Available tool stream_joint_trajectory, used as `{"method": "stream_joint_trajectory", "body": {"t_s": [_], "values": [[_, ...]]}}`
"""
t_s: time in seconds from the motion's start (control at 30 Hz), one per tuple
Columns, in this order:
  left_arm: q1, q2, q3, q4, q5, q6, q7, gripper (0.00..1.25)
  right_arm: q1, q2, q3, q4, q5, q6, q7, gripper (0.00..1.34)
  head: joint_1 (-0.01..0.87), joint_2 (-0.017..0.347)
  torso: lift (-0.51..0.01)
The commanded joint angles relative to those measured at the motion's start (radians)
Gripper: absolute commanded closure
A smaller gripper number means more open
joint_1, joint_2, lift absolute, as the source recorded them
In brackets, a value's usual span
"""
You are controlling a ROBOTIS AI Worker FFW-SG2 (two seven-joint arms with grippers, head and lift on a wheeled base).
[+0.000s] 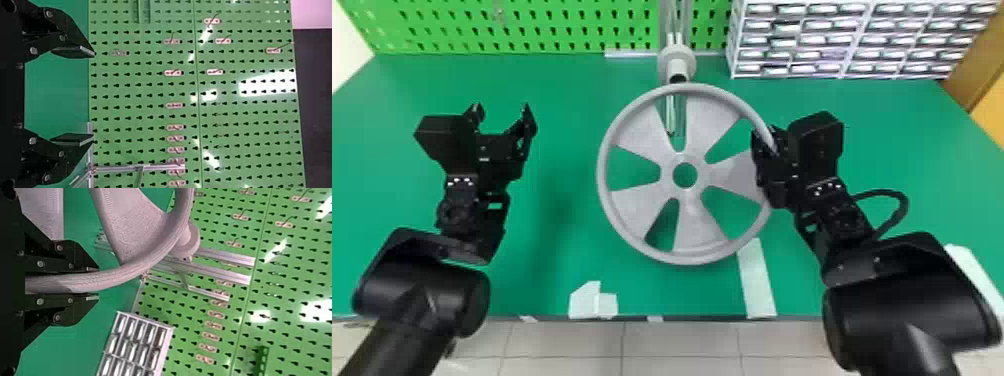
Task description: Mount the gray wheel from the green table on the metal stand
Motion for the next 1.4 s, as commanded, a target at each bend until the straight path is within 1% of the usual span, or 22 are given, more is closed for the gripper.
{"method": "stream_joint_trajectory", "body": {"t_s": [0.0,0.13,0.43,0.67,0.8,0.93,1.03,1.23,1.37], "values": [[0.004,0.0,-0.006,-0.002,0.006,0.003,0.0,0.49,-0.008,-0.001,-0.004,0.021,0.016,-0.068,0.001,1.08,0.868,0.052,-0.093],[0.01,-0.001,-0.01,-0.003,0.018,0.01,0.002,0.49,-0.014,0.0,-0.013,0.058,0.032,-0.161,-0.001,1.08,0.868,0.052,-0.093],[0.02,-0.001,-0.022,-0.009,0.04,0.018,0.002,0.49,-0.043,0.006,-0.027,0.136,0.044,-0.311,-0.001,1.08,0.868,0.052,-0.093],[0.025,-0.001,-0.027,-0.009,0.057,0.02,0.002,0.49,-0.075,-0.004,-0.019,0.192,0.052,-0.414,-0.001,1.08,0.868,0.052,-0.093],[0.03,-0.003,-0.027,-0.009,0.063,0.02,0.002,0.49,-0.08,-0.009,-0.016,0.215,0.052,-0.454,-0.002,1.08,0.868,0.052,-0.093],[0.033,-0.009,-0.024,-0.009,0.063,0.018,0.002,0.49,-0.081,-0.01,-0.016,0.238,0.059,-0.506,-0.004,1.09,0.868,0.052,-0.093],[0.039,-0.017,-0.016,-0.011,0.063,0.02,0.002,0.49,-0.092,-0.017,-0.009,0.258,0.064,-0.537,-0.01,1.09,0.868,0.052,-0.093],[0.05,-0.023,-0.018,-0.011,0.073,0.018,0.002,0.49,-0.113,-0.032,0.005,0.274,0.09,-0.586,-0.032,1.09,0.868,0.052,-0.093],[0.056,-0.024,-0.026,-0.017,0.078,0.018,0.002,0.49,-0.12,-0.036,0.004,0.282,0.101,-0.626,-0.041,1.09,0.868,0.052,-0.093]]}}
